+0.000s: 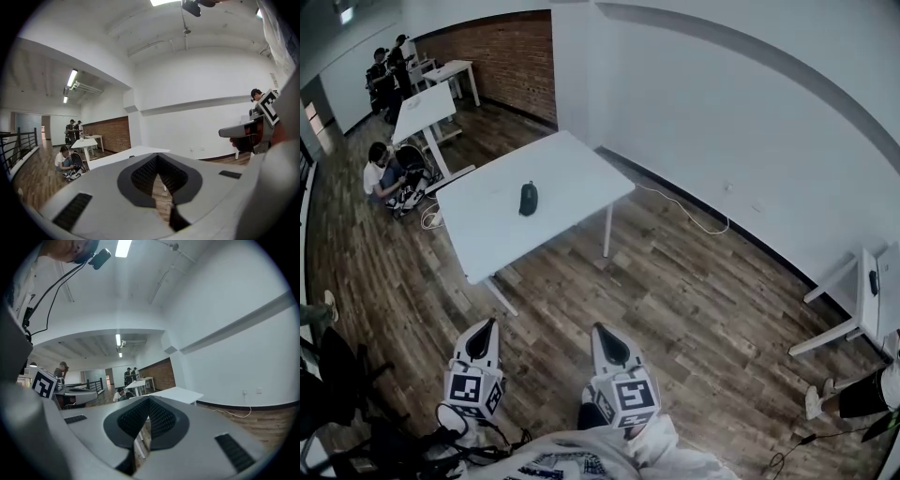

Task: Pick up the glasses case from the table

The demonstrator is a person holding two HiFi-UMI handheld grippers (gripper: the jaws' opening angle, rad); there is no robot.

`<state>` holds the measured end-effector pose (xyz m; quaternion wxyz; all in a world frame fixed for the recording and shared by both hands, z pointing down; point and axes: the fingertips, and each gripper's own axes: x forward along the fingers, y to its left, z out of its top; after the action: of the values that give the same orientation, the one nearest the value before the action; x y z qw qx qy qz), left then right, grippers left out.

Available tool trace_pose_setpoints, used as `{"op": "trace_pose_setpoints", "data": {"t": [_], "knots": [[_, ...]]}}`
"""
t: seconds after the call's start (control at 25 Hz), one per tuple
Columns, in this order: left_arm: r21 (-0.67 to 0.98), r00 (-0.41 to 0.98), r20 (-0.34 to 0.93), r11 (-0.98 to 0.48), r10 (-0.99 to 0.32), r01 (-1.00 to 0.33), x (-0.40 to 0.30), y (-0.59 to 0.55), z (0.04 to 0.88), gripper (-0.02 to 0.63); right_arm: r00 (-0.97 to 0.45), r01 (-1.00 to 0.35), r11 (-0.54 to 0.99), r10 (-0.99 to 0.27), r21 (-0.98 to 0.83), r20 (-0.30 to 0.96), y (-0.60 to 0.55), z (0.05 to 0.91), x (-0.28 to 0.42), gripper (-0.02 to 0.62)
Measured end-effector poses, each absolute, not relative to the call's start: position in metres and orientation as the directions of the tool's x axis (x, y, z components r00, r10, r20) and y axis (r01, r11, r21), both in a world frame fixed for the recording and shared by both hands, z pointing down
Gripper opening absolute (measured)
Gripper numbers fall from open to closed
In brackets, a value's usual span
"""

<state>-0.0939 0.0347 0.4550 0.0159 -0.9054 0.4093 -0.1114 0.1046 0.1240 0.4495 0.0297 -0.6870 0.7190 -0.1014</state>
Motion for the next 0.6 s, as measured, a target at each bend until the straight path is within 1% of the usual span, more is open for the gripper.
{"op": "trace_pose_setpoints", "data": {"t": [0.24,0.44,0.6], "knots": [[-0.119,0.613,0.163,-0.632,-0.773,-0.766,-0.044,-0.033,0.436,0.014,-0.095,-0.977,0.077,-0.992,-0.201,0.082,0.050,0.445,0.156,-0.006],[-0.130,0.584,0.171,-0.606,-0.794,-0.785,-0.033,-0.072,0.435,0.014,-0.121,-0.972,0.101,-0.989,-0.214,0.082,0.002,0.447,0.175,-0.006],[-0.171,0.573,0.177,-0.598,-0.801,-0.783,-0.025,-0.108,0.440,0.014,-0.127,-0.970,0.105,-0.988,-0.218,0.086,-0.040,0.454,0.186,-0.006]]}}
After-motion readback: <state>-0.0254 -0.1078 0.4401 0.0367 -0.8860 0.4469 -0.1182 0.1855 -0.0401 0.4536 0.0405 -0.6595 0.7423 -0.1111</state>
